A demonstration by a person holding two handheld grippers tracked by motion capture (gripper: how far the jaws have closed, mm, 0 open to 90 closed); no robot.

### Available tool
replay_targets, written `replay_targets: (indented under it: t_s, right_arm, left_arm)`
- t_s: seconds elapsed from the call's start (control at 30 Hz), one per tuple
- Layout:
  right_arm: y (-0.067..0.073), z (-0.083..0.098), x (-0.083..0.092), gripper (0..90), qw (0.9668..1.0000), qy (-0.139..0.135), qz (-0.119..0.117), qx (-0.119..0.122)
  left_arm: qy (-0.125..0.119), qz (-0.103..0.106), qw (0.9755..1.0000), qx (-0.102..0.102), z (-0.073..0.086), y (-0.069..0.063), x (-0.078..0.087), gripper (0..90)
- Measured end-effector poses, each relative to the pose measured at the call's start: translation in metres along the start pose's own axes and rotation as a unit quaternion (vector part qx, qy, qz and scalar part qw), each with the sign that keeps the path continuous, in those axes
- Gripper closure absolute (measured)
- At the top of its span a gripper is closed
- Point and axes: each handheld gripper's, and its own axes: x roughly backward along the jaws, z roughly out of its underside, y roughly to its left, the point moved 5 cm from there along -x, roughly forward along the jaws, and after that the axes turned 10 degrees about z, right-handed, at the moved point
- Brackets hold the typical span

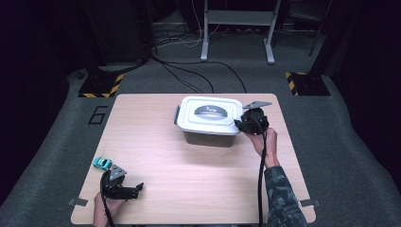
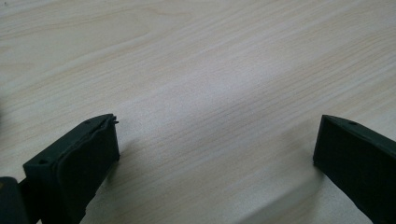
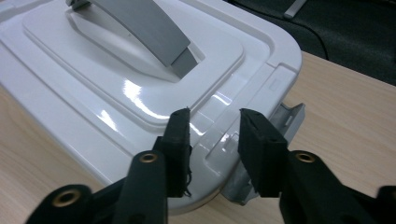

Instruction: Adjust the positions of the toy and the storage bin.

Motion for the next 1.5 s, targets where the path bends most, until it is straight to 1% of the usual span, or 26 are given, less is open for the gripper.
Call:
replay_targets:
  t_s: [0.03, 0.07, 0.1, 0.17, 0.2, 0.3, 0.37, 0.43, 0.47, 0.53, 0.57, 0.6, 0.63, 0.67, 0.77, 0.83, 0.93, 0.97, 1.03, 1.13, 1.23, 1.37, 1.4, 1.43, 1.5]
  right_arm:
    - [0.002, 0.000, 0.000, 70.4, 1.0000, 0.002, 0.000, -0.001]
    - [0.005, 0.000, 0.000, 70.6, 0.9999, 0.003, 0.011, 0.000]
    - [0.006, 0.000, 0.001, 72.8, 0.9998, 0.003, 0.019, 0.003]
    - [0.009, -0.001, 0.002, 75.6, 0.9998, 0.004, 0.017, 0.003]
    - [0.009, -0.001, 0.002, 75.6, 0.9998, 0.004, 0.020, 0.004]
    - [0.009, 0.000, 0.003, 75.6, 0.9998, 0.007, 0.017, 0.000]
    - [0.010, 0.001, 0.004, 75.5, 0.9998, 0.008, 0.013, -0.008]
    - [0.009, 0.002, 0.006, 75.4, 0.9999, 0.008, 0.009, -0.008]
    - [0.010, 0.002, 0.007, 75.0, 0.9998, 0.010, 0.010, -0.015]
    - [0.009, 0.003, 0.007, 72.1, 0.9996, 0.004, 0.011, -0.025]
    - [0.008, 0.003, 0.006, 70.4, 0.9996, 0.002, 0.017, -0.024]
    - [0.008, 0.003, 0.005, 69.3, 0.9993, -0.001, 0.022, -0.029]
    - [0.006, 0.003, 0.004, 68.3, 0.9993, -0.005, 0.022, -0.029]
    - [0.006, 0.003, 0.003, 67.2, 0.9991, -0.006, 0.024, -0.034]
    - [0.001, 0.001, 0.005, 66.5, 0.9984, -0.017, 0.040, -0.036]
    - [-0.005, -0.001, 0.009, 66.1, 0.9971, -0.026, 0.055, -0.045]
    - [-0.017, 0.000, 0.011, 67.0, 0.9948, -0.037, 0.075, -0.059]
    - [-0.020, 0.001, 0.011, 68.3, 0.9942, -0.036, 0.078, -0.064]
    - [-0.026, 0.005, 0.005, 70.4, 0.9936, -0.026, 0.081, -0.074]
    - [-0.032, 0.012, -0.006, 71.4, 0.9930, -0.009, 0.073, -0.092]
    - [-0.033, 0.014, -0.014, 71.2, 0.9938, -0.002, 0.056, -0.095]
    - [-0.036, 0.017, -0.028, 71.6, 0.9930, 0.016, 0.050, -0.106]
    - [-0.038, 0.019, -0.031, 72.9, 0.9933, 0.017, 0.040, -0.107]
    - [-0.038, 0.019, -0.033, 74.5, 0.9928, 0.013, 0.031, -0.115]
    - [-0.038, 0.020, -0.032, 75.4, 0.9922, 0.016, 0.029, -0.120]
  left_arm:
    - [0.000, 0.000, 1.0000, 0.001, 0.000, 0.000, 0.000, 0.0]
    - [0.000, -0.001, 1.0000, 0.001, 0.000, 0.000, 0.000, 0.0]
    - [0.000, -0.001, 1.0000, 0.001, 0.000, 0.000, 0.000, 0.0]
    - [0.000, -0.001, 1.0000, 0.001, 0.000, 0.000, 0.000, 0.0]
    - [0.000, -0.001, 1.0000, 0.001, 0.000, 0.000, 0.000, 0.0]
    - [0.000, -0.001, 1.0000, 0.001, 0.000, 0.000, 0.000, 0.0]
    - [0.000, -0.001, 1.0000, 0.001, 0.000, 0.000, 0.000, 0.0]
    - [0.000, -0.001, 1.0000, 0.001, 0.000, 0.000, 0.000, 0.0]
    - [0.000, -0.001, 1.0000, 0.001, 0.000, 0.000, 0.000, 0.0]
    - [0.001, -0.002, 1.0000, 0.000, 0.000, 0.000, 0.000, 0.0]
    - [0.001, -0.002, 1.0000, 0.000, 0.000, 0.000, 0.000, 0.0]
    - [0.001, -0.002, 1.0000, 0.000, 0.000, 0.000, 0.000, 0.0]
    - [0.000, -0.002, 1.0000, 0.001, 0.000, 0.000, 0.000, 0.0]
    - [0.000, -0.002, 1.0000, 0.001, 0.000, 0.000, 0.000, 0.0]
    - [0.001, -0.002, 1.0000, 0.000, 0.000, 0.000, 0.000, 0.0]
    - [0.000, -0.002, 1.0000, 0.001, 0.000, 0.000, 0.000, 0.0]
    - [0.001, -0.002, 1.0000, 0.000, 0.000, 0.000, 0.000, 0.0]
    - [0.001, -0.002, 1.0000, 0.000, 0.000, 0.000, 0.000, 0.0]
    - [0.001, -0.002, 1.0000, 0.001, 0.000, 0.000, 0.000, 0.0]
    - [0.000, -0.002, 1.0000, 0.002, 0.000, 0.000, 0.000, 0.0]
    - [0.000, -0.002, 1.0000, 0.001, 0.000, 0.000, 0.000, 0.0]
    - [0.000, -0.003, 1.0000, 0.001, 0.000, 0.000, 0.000, 0.0]
    - [0.000, -0.003, 1.0000, 0.001, 0.000, 0.000, 0.000, 0.0]
    - [0.000, -0.002, 1.0000, 0.001, 0.000, 0.000, 0.000, 0.0]
    - [0.000, -0.003, 1.0000, 0.001, 0.000, 0.000, 0.000, 0.0]
